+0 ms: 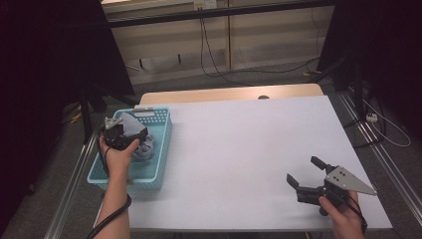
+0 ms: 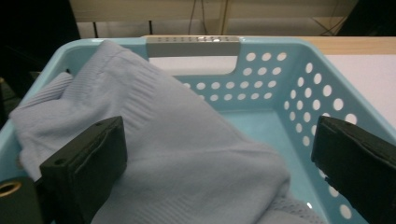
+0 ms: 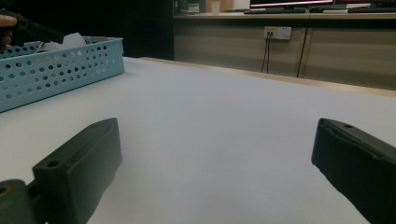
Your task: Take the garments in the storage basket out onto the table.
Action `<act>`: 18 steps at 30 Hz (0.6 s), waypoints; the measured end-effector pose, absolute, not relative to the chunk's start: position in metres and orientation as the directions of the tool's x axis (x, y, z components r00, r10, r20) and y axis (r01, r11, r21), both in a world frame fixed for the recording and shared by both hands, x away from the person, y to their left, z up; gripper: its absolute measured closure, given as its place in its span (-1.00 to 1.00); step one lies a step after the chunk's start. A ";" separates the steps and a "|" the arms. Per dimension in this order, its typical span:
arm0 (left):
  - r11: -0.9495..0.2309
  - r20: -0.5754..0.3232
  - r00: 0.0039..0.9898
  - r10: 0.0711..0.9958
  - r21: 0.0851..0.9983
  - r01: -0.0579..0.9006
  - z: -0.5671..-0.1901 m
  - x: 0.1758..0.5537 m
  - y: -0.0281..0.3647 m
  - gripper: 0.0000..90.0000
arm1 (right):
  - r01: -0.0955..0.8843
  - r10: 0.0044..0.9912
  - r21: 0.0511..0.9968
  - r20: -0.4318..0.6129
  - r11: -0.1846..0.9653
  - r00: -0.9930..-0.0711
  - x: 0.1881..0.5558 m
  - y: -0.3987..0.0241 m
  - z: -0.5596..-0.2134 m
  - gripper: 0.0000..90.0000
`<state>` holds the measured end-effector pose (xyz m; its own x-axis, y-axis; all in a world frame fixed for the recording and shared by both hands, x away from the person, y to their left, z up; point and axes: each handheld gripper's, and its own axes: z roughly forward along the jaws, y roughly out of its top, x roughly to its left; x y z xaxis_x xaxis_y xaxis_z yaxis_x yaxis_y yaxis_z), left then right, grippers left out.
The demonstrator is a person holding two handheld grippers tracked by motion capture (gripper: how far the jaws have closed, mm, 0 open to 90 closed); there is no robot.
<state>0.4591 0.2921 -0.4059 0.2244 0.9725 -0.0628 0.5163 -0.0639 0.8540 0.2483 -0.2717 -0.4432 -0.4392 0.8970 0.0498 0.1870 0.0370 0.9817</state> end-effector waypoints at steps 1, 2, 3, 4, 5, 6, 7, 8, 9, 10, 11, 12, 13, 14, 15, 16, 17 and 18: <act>-0.063 -0.061 0.218 0.974 0.852 0.519 -0.406 0.459 0.293 -0.92 | 0.187 0.897 0.982 0.049 0.038 -0.440 0.248 -0.271 -0.443 -0.98; -0.056 -0.067 0.217 0.974 0.855 0.516 -0.407 0.459 0.293 -0.92 | 0.186 0.896 0.982 0.044 0.043 -0.442 0.248 -0.272 -0.443 -0.98; -0.064 -0.061 0.220 0.973 0.852 0.520 -0.407 0.458 0.293 -0.92 | 0.184 0.895 0.982 0.044 0.043 -0.444 0.248 -0.271 -0.443 -0.98; -0.064 -0.061 0.219 0.974 0.852 0.520 -0.407 0.458 0.293 -0.92 | 0.183 0.895 0.982 0.042 0.045 -0.444 0.248 -0.271 -0.443 -0.98; -0.064 -0.061 0.219 0.974 0.852 0.520 -0.407 0.458 0.293 -0.92 | 0.184 0.895 0.982 0.043 0.045 -0.444 0.248 -0.271 -0.443 -0.98; -0.065 -0.057 0.215 0.975 0.851 0.521 -0.407 0.459 0.293 -0.92 | 0.184 0.894 0.982 0.044 0.044 -0.445 0.248 -0.271 -0.443 -0.98; -0.059 -0.062 0.210 0.976 0.850 0.524 -0.407 0.459 0.292 -0.92 | 0.186 0.895 0.982 0.044 0.043 -0.444 0.248 -0.271 -0.443 -0.98; -0.056 -0.064 0.209 0.976 0.850 0.523 -0.407 0.459 0.292 -0.92 | 0.185 0.895 0.982 0.043 0.045 -0.443 0.248 -0.271 -0.443 -0.98; -0.056 -0.066 0.210 0.975 0.848 0.526 -0.406 0.459 0.292 -0.92 | 0.185 0.895 0.982 0.042 0.045 -0.443 0.248 -0.272 -0.443 -0.98; -0.061 -0.062 0.212 0.975 0.848 0.527 -0.405 0.459 0.292 -0.93 | 0.185 0.896 0.982 0.043 0.044 -0.443 0.247 -0.272 -0.443 -0.98; -0.053 -0.071 0.212 0.975 0.848 0.528 -0.405 0.460 0.293 -0.93 | 0.185 0.896 0.982 0.045 0.041 -0.442 0.247 -0.272 -0.443 -0.98; -0.047 -0.076 0.208 0.975 0.845 0.533 -0.403 0.459 0.293 -0.92 | 0.185 0.897 0.982 0.047 0.039 -0.440 0.247 -0.272 -0.443 -0.98; -0.047 -0.077 0.207 0.975 0.844 0.535 -0.402 0.459 0.295 -0.91 | 0.185 0.897 0.982 0.046 0.040 -0.440 0.247 -0.272 -0.443 -0.98; -0.044 -0.076 0.200 0.977 0.843 0.537 -0.401 0.458 0.295 -0.92 | 0.184 0.897 0.982 0.044 0.042 -0.440 0.247 -0.272 -0.443 -0.98; -0.043 -0.075 0.196 0.978 0.842 0.538 -0.401 0.457 0.296 -0.92 | 0.184 0.897 0.982 0.040 0.046 -0.440 0.247 -0.273 -0.443 -0.98; -0.042 -0.076 0.194 0.978 0.842 0.539 -0.401 0.457 0.297 -0.92 | 0.185 0.897 0.982 0.041 0.046 -0.441 0.248 -0.273 -0.443 -0.98; -0.054 -0.065 0.199 0.978 0.838 0.543 -0.400 0.456 0.298 -0.92 | 0.185 0.897 0.982 0.041 0.046 -0.441 0.248 -0.273 -0.443 -0.97; -0.042 -0.075 0.191 0.979 0.837 0.546 -0.401 0.456 0.299 -0.92 | 0.184 0.896 0.982 0.039 0.048 -0.442 0.248 -0.272 -0.443 -0.97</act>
